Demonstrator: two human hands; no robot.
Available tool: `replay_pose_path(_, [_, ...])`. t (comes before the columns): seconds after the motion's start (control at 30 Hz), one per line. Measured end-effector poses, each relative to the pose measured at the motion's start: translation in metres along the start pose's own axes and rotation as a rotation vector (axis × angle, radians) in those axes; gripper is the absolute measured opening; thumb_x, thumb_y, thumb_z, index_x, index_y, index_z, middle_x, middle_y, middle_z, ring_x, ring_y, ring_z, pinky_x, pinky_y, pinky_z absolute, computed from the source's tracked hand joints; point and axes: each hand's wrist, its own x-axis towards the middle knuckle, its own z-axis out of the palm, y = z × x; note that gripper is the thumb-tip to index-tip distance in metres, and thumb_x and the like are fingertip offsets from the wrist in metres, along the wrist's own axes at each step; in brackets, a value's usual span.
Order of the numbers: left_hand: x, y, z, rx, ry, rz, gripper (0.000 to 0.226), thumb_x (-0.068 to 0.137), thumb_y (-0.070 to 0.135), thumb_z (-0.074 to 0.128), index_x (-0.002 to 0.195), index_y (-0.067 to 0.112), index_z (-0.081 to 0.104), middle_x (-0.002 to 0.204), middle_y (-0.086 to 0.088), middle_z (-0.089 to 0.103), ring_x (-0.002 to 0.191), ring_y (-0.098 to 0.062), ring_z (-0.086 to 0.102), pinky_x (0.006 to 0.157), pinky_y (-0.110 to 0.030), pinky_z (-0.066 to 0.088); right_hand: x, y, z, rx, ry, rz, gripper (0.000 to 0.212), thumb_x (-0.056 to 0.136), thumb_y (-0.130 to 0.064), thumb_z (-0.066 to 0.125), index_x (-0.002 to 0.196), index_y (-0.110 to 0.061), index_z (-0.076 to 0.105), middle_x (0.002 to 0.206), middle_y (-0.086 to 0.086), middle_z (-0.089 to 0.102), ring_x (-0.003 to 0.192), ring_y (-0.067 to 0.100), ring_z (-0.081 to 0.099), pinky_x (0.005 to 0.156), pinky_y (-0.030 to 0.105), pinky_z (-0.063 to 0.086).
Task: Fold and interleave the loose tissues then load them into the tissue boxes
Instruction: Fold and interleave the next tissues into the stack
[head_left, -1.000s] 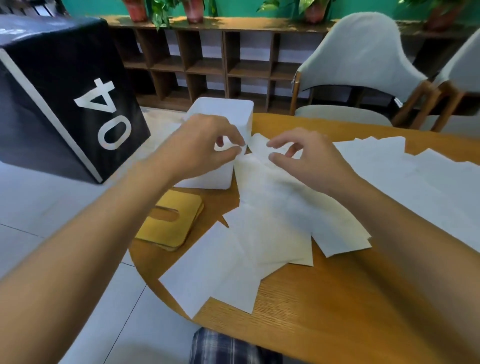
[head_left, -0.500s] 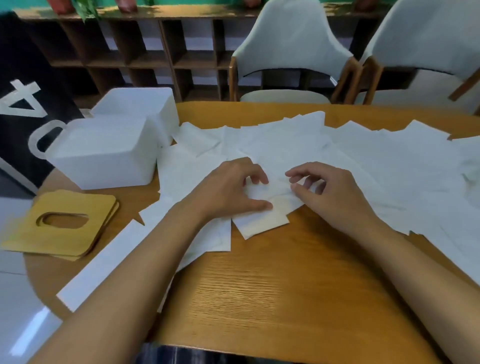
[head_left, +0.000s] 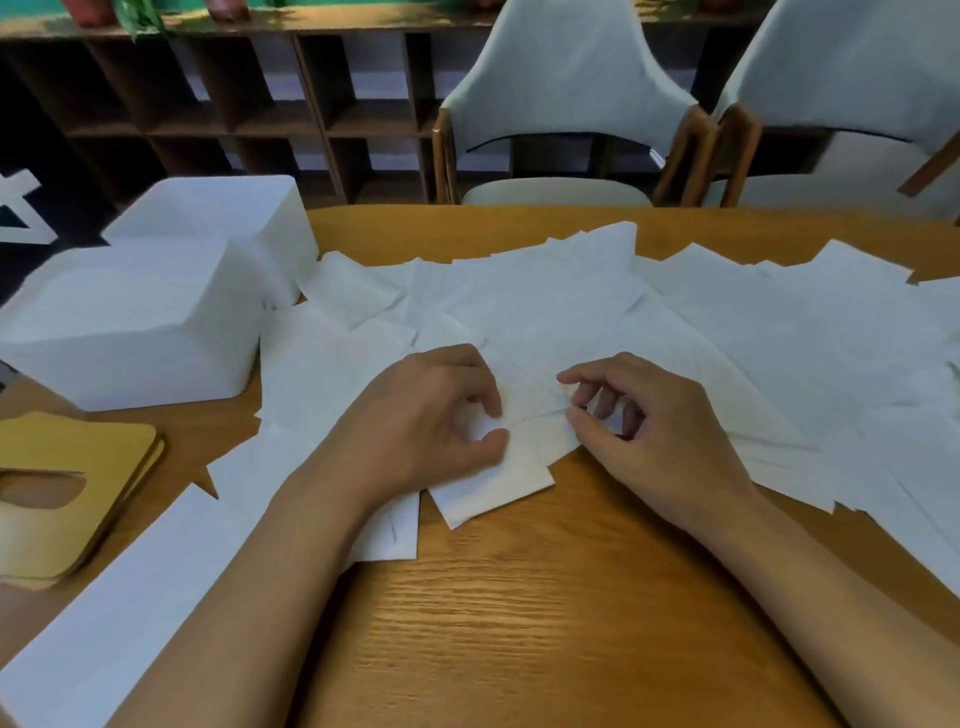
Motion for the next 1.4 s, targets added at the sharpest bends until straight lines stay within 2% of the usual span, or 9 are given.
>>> replay_pose_path(0.17, [-0.001, 0.005, -0.001, 0.010, 0.000, -0.001, 0.008, 0.084, 0.034, 0.077, 0.086, 0.027, 0.075, 0.091, 0.014, 0.063, 0.080, -0.008, 0.061, 0.068, -0.037, 0.055, 0.000, -0.002, 0.000, -0.010, -0.019, -0.012, 0.027, 0.089, -0.024, 0.076, 0.115, -0.032, 0.072, 0.097, -0.021, 0.066, 0.093, 0.005, 0.061, 0.071, 0.006, 0.046])
replay_pose_path(0.33, [0.001, 0.002, -0.005, -0.055, -0.039, -0.086, 0.022, 0.081, 0.042, 0.085, 0.096, 0.029, 0.074, 0.091, 0.014, 0.065, 0.085, -0.003, 0.060, 0.068, -0.017, 0.045, 0.000, -0.003, 0.000, -0.011, -0.030, -0.015, 0.022, 0.090, -0.027, 0.075, 0.110, -0.033, 0.073, 0.095, -0.021, 0.066, 0.093, 0.005, 0.061, 0.073, 0.008, 0.047])
replay_pose_path(0.5, [-0.001, 0.005, -0.004, -0.045, 0.005, -0.069, 0.006, 0.087, 0.025, 0.079, 0.084, 0.025, 0.074, 0.078, 0.013, 0.066, 0.075, -0.005, 0.062, 0.065, -0.023, 0.049, -0.002, -0.005, 0.001, -0.014, -0.032, -0.015, 0.019, 0.090, -0.026, 0.074, 0.108, -0.032, 0.074, 0.094, -0.021, 0.067, 0.093, 0.005, 0.062, 0.072, 0.007, 0.046])
replay_pose_path(0.63, [-0.001, 0.020, 0.004, -0.275, 0.159, -0.121, 0.007, 0.086, 0.021, 0.081, 0.085, 0.025, 0.075, 0.073, 0.010, 0.069, 0.073, -0.010, 0.068, 0.066, -0.024, 0.057, -0.003, -0.012, 0.000, 0.078, -0.003, 0.001, 0.022, 0.088, -0.028, 0.076, 0.110, -0.032, 0.073, 0.094, -0.022, 0.070, 0.092, 0.005, 0.065, 0.069, 0.015, 0.054])
replay_pose_path(0.83, [0.002, 0.039, 0.008, -0.770, 0.148, -0.203, 0.005, 0.091, 0.015, 0.079, 0.093, 0.017, 0.075, 0.088, 0.000, 0.079, 0.088, -0.019, 0.078, 0.087, -0.045, 0.063, -0.006, -0.022, -0.003, 0.278, -0.162, 0.106, 0.046, 0.072, -0.057, 0.076, 0.115, -0.047, 0.063, 0.103, -0.027, 0.068, 0.087, 0.006, 0.069, 0.075, 0.021, 0.059])
replay_pose_path(0.97, [0.003, 0.036, 0.011, -0.573, 0.242, -0.101, 0.013, 0.092, 0.027, 0.080, 0.104, 0.024, 0.076, 0.109, 0.010, 0.075, 0.112, -0.015, 0.068, 0.096, -0.041, 0.056, -0.002, -0.017, -0.002, 0.274, -0.013, 0.143, 0.016, 0.092, -0.044, 0.067, 0.102, -0.032, 0.074, 0.095, -0.019, 0.073, 0.093, 0.003, 0.068, 0.074, 0.026, 0.060])
replay_pose_path(1.07, [0.003, 0.024, 0.004, -0.358, 0.295, -0.067, 0.037, 0.090, 0.037, 0.080, 0.125, 0.034, 0.066, 0.135, 0.021, 0.058, 0.135, -0.007, 0.051, 0.108, -0.024, 0.042, 0.001, -0.012, -0.005, 0.299, 0.009, 0.181, 0.010, 0.093, -0.034, 0.069, 0.100, -0.030, 0.075, 0.094, -0.019, 0.073, 0.095, 0.007, 0.067, 0.072, 0.026, 0.059])
replay_pose_path(1.27, [0.005, 0.014, -0.004, -0.623, 0.248, -0.213, 0.024, 0.092, 0.017, 0.079, 0.114, 0.026, 0.074, 0.099, 0.024, 0.071, 0.096, -0.003, 0.068, 0.075, -0.021, 0.055, 0.002, -0.011, -0.010, 0.373, 0.055, 0.199, 0.018, 0.090, -0.030, 0.072, 0.103, -0.042, 0.068, 0.100, -0.025, 0.071, 0.099, 0.006, 0.068, 0.077, 0.028, 0.061])
replay_pose_path(1.4, [0.005, 0.020, -0.004, -0.747, 0.259, -0.263, 0.038, 0.090, 0.016, 0.081, 0.125, 0.026, 0.068, 0.085, 0.017, 0.069, 0.079, -0.004, 0.072, 0.062, -0.017, 0.053, 0.003, -0.022, -0.014, 0.532, 0.045, 0.071, 0.076, 0.088, -0.012, 0.075, 0.144, -0.042, 0.034, 0.133, -0.046, 0.045, 0.116, -0.006, 0.060, 0.080, 0.020, 0.058])
